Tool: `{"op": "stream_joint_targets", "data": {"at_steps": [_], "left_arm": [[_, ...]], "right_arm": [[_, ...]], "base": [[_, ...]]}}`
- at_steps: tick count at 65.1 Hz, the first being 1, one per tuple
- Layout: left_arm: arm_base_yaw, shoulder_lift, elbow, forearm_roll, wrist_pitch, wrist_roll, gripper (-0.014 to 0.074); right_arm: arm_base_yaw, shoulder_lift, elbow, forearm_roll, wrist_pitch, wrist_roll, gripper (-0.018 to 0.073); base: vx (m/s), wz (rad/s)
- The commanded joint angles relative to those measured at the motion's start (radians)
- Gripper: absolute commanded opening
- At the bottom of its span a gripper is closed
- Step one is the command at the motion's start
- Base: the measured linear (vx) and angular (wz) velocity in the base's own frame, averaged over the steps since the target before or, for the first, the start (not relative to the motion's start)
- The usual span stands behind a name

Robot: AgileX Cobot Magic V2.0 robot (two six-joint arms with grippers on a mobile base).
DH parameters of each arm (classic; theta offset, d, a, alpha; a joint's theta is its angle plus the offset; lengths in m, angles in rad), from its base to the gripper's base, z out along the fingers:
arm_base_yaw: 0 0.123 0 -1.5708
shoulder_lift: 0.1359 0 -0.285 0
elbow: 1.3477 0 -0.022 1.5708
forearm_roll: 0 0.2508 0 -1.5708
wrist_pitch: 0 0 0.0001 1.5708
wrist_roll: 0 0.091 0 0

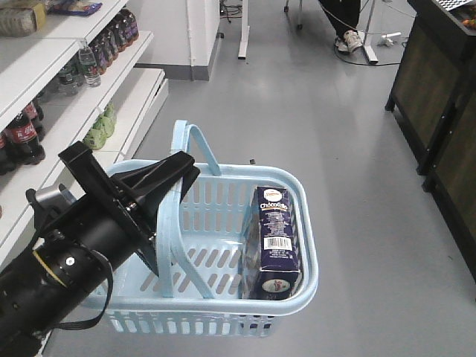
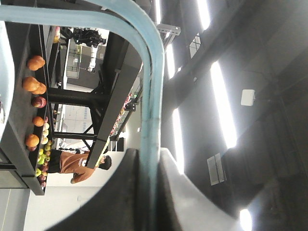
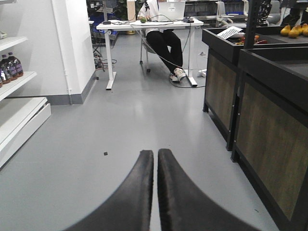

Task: Left arm holds basket, right arm returns cookies
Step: 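Drive away from the drink shelves holding the basket in the left gripper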

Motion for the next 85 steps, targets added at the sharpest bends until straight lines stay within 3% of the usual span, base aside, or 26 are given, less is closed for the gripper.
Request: {"op": "stream_joint_targets", "data": {"at_steps": [1,85], "left_arm": [[-0.008,-0.032,-0.03,-0.006,-0.137,-0.005,-0.0003],[-0.008,-0.032,-0.03,-0.006,-0.137,-0.005,-0.0003]], "right_arm": [[-0.004,-0.009,0.016,-0.006,-0.071,-0.005,-0.0006],[-0.004,-0.009,0.016,-0.006,-0.072,-0.005,-0.0006]], "base": [[0.03,-0.11],[0.15,-0.09]]}}
